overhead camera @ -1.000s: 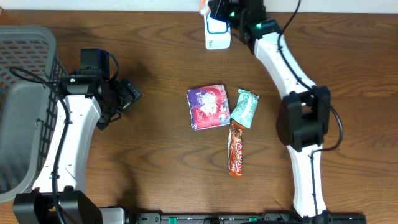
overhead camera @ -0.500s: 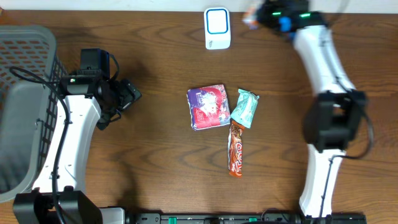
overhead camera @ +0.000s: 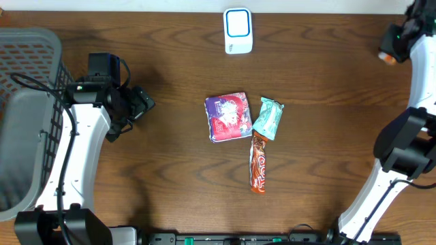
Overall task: Scan the item barcode
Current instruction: 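Carry the Kleenex pack right and drop it on the table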
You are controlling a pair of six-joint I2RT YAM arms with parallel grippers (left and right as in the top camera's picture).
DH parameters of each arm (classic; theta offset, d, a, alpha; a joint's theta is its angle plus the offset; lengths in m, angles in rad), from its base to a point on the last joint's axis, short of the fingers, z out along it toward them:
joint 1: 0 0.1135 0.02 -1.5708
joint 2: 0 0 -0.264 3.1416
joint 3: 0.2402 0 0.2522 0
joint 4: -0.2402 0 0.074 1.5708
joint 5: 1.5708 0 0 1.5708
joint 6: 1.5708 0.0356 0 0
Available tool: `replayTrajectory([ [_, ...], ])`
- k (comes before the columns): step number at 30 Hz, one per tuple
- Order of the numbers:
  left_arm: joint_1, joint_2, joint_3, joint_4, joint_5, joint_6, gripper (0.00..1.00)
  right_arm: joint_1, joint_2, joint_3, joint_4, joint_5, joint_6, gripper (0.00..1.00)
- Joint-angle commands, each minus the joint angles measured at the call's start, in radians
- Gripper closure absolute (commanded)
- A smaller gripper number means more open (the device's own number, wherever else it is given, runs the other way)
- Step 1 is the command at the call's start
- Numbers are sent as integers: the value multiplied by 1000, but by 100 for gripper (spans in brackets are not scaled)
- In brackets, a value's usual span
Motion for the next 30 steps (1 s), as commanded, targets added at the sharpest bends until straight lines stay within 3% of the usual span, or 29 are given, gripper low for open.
replayTrajectory([
  [1,5,-3,0,-2,-10,6,2,-45,69,3,-19,57,-69,99],
  [2,5,-3,0,-2,-10,6,2,-57,80,3,-24,67,-69,99],
  [3,5,-3,0,-2,-10,6,2,-74,93,3,-40,98,-68,92],
  [5,5,-3,0,-2,-10,6,2,-97,103,3,-67,149,-52,64],
  [8,5,-3,0,-2,-10,6,2,-124,92,13,-115,243,-30,11],
  [9,5,-3,0,-2,-10,6,2,-128,82,27,-137,263,-26,8],
  [12,5,-3,0,-2,-10,6,2,-121,38,83,-193,230,-8,1],
  [15,5,-3,0,-2,-10,6,2,-92,-18,123,-213,93,-8,1],
  [21,5,-3,0,-2,-10,6,2,-5,-139,128,-205,-436,-13,1],
  [25,5,-3,0,-2,-10,6,2,59,-170,128,-293,-767,-12,1],
  [30,5,-3,0,-2,-10,6,2,195,-158,100,-450,-797,-32,1],
])
